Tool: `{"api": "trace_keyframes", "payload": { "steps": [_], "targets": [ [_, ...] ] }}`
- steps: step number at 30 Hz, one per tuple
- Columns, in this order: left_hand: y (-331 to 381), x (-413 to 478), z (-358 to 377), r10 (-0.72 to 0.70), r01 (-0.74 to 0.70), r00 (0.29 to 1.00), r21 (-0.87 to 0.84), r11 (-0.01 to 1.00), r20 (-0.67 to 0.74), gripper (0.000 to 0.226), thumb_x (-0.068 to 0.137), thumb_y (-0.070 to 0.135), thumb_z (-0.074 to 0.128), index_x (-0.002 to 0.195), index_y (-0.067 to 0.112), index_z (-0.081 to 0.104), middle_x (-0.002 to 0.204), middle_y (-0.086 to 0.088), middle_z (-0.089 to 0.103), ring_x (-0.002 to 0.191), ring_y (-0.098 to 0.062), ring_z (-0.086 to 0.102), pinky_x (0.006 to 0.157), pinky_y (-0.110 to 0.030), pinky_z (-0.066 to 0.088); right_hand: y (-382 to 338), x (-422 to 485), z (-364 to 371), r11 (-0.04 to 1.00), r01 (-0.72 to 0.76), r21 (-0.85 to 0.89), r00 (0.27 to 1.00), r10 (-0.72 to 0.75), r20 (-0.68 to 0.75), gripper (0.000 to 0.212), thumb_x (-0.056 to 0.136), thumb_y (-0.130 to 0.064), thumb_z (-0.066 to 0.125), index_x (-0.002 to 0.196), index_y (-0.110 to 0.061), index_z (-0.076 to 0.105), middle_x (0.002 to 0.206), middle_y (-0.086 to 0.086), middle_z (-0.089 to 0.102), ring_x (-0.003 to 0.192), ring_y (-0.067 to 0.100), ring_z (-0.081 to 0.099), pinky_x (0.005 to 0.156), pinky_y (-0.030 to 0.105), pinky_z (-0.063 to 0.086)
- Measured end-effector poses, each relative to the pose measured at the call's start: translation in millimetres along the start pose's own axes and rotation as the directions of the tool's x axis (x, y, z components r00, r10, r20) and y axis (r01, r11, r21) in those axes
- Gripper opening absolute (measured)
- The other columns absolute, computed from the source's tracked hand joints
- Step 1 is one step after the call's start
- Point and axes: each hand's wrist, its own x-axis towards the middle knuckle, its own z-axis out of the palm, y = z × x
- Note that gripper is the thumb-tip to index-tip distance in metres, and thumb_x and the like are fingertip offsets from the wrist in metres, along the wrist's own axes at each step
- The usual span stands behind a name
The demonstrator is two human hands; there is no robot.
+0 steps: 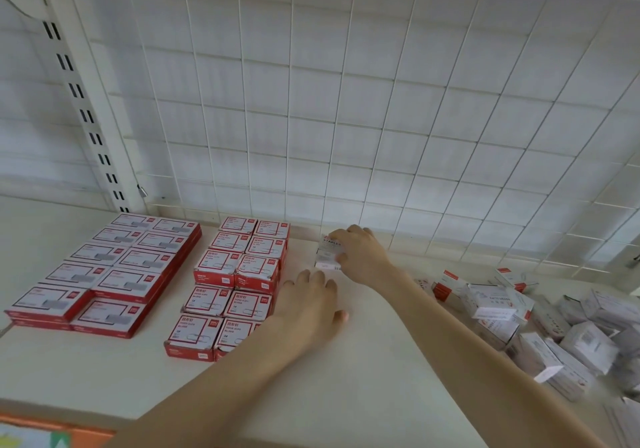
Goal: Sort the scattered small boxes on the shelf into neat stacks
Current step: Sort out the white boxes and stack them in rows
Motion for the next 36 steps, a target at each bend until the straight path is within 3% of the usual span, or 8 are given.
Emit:
{"api": "trace_keyframes", "payload": {
  "steps": [6, 11, 20, 30, 36],
  "targets": [
    [-1.9, -2.5, -0.6, -0.002, 0.002, 1.000, 0.007, 1.000, -0.018, 0.046, 0.094, 0.042, 0.037, 0.123, 0.007, 0.045, 0.127, -0.012, 0.043, 0.122, -0.029, 0.036, 0.091, -0.040, 0.037, 2.7, 2.4, 2.6, 0.998, 0.017, 0.058, 0.999, -0.019, 0.035, 0.046, 0.088, -0.008, 0.050, 0.133, -0.016, 0.043, 0.129, 0.010, 0.043, 0.120, 0.028, 0.036, 0.096, 0.021, 0.024],
    [-3.0, -2.7, -1.1, -0.002, 0.002, 1.000, 0.002, 1.000, -0.029, 0.045, 0.094, 0.041, 0.040, 0.122, 0.007, 0.047, 0.125, -0.012, 0.045, 0.121, -0.029, 0.038, 0.091, -0.039, 0.038, 10.5, -0.9, 2.4, 0.991, -0.003, 0.134, 0.999, -0.004, 0.051, 0.048, 0.087, -0.010, 0.055, 0.133, -0.016, 0.042, 0.128, 0.009, 0.045, 0.120, 0.026, 0.040, 0.095, 0.024, 0.028],
    [-4.2, -4.0, -2.7, -0.004, 0.004, 0.999, 0.002, 1.000, -0.031, 0.045, 0.094, 0.040, 0.040, 0.124, 0.008, 0.046, 0.128, -0.011, 0.044, 0.123, -0.029, 0.037, 0.092, -0.038, 0.038, 16.1, -1.4, 0.6, 0.980, 0.038, 0.197, 0.998, -0.045, 0.031, 0.046, 0.083, -0.005, 0.059, 0.127, -0.014, 0.050, 0.123, 0.011, 0.050, 0.113, 0.024, 0.046, 0.075, 0.012, 0.026],
    [-1.9, -2.6, -1.5, 0.010, -0.010, 0.999, 0.004, 1.000, -0.040, 0.045, 0.094, 0.040, 0.040, 0.125, 0.008, 0.046, 0.128, -0.011, 0.043, 0.124, -0.028, 0.037, 0.093, -0.039, 0.038, 16.1, -4.4, 3.2, 0.983, 0.062, 0.170, 0.998, -0.066, 0.020, 0.047, 0.085, -0.006, 0.056, 0.131, -0.014, 0.046, 0.126, 0.011, 0.047, 0.118, 0.025, 0.044, 0.092, 0.022, 0.030],
    [-0.2, -2.5, -1.1, 0.030, -0.030, 0.999, 0.003, 1.000, -0.040, 0.044, 0.094, 0.040, 0.039, 0.125, 0.009, 0.046, 0.129, -0.011, 0.043, 0.124, -0.028, 0.037, 0.093, -0.039, 0.037, 18.3, -6.9, 5.1, 0.982, 0.072, 0.177, 0.997, -0.075, 0.014, 0.048, 0.086, -0.005, 0.054, 0.132, -0.012, 0.045, 0.129, 0.010, 0.047, 0.121, 0.025, 0.042, 0.095, 0.021, 0.029]
  ]
}}
